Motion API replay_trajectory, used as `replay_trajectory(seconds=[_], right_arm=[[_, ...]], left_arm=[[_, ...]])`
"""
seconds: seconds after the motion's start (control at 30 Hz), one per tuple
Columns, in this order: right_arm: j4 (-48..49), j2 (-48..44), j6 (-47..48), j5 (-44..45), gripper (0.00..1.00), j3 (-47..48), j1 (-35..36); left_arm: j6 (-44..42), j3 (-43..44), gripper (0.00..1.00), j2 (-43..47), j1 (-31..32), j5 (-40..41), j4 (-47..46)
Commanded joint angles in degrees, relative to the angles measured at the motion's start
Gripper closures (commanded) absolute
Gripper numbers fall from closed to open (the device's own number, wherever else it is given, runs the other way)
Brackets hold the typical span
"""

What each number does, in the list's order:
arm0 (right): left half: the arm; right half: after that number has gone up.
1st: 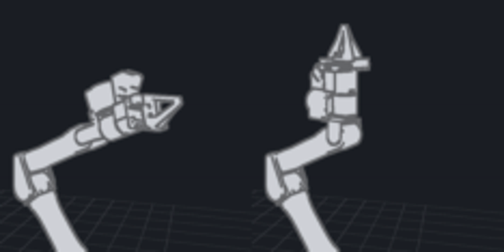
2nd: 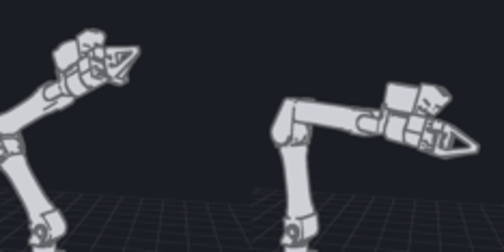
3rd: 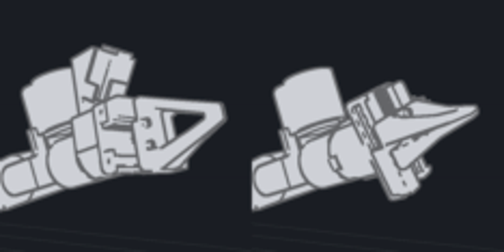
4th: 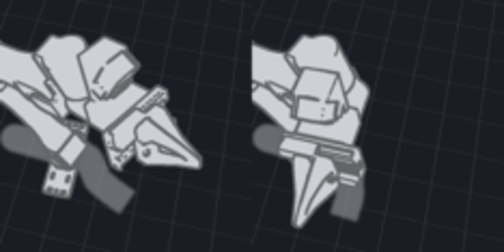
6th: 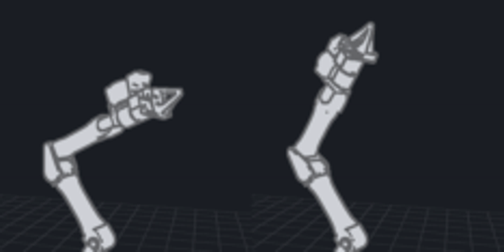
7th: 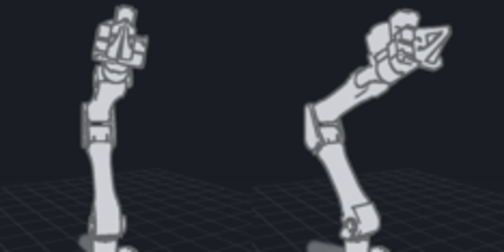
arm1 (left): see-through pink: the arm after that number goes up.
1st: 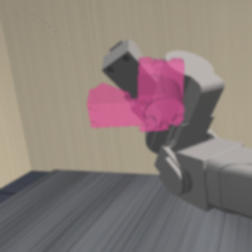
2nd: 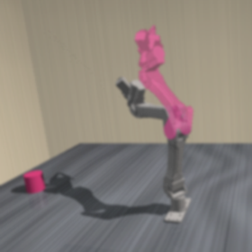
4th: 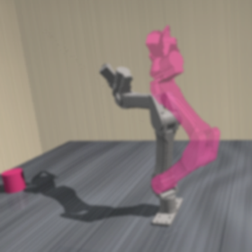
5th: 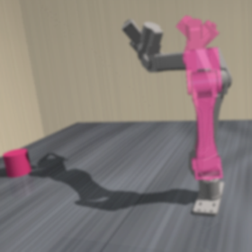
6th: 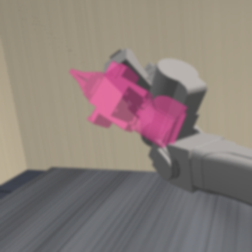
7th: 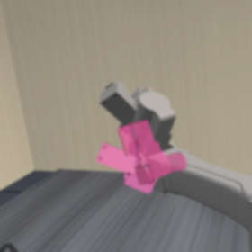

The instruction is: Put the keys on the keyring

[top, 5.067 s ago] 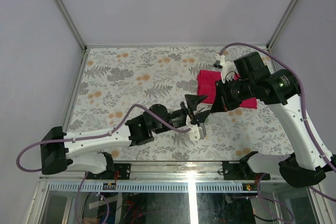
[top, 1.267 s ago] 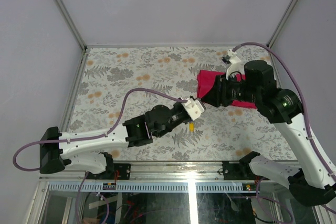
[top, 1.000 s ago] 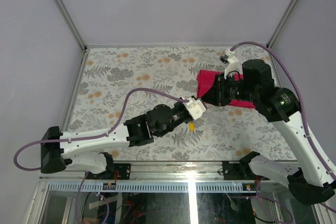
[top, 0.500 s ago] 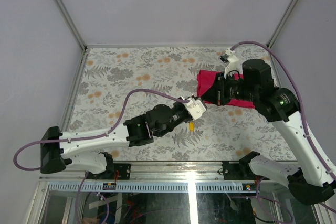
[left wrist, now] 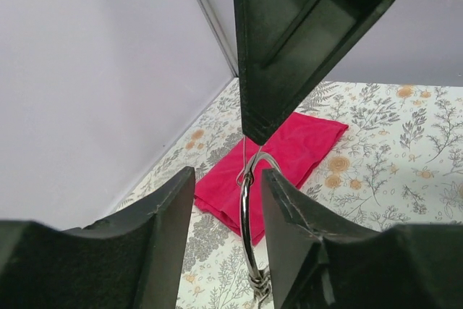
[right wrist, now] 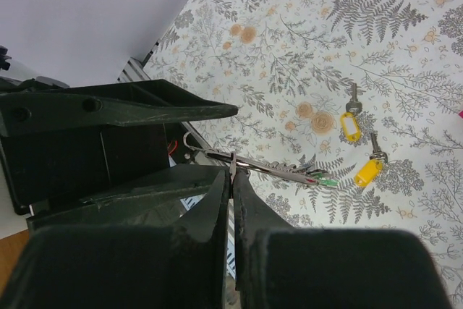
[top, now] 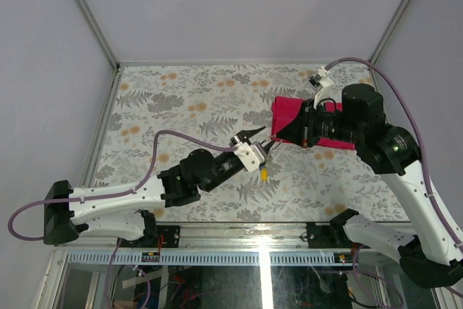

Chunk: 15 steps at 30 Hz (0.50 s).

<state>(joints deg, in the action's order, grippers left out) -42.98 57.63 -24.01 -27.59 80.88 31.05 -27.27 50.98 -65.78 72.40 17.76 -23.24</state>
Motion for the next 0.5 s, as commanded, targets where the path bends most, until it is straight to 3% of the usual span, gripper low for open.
replay_trajectory(seconds=[0.0,0.13,0.3,0.47], right_arm=[[3.8,-1.8,-0.8,-2.6,1.00,2.4,0.5],[3.7,-2.0,-0.4,-3.2,1.00,2.6,0.5],[3.4,-1.4,-0.3,-4.9,1.00,2.5,0.5],[3.4,-1.2,-0.2,-5.7,1.00,2.8,0.5]], left_arm=[[-2.7,-2.1,0.56,1.5,0.3,-3.0,-7.4],[-3.0,-2.6,0.53,2.4,0.3,-5.1,-7.7],[-3.7,-1.5,0.64,2.6,0.3,-6.9,-6.7],[-4.9,-0.5,0.67,2.2,0.3,-8.1,-6.2]])
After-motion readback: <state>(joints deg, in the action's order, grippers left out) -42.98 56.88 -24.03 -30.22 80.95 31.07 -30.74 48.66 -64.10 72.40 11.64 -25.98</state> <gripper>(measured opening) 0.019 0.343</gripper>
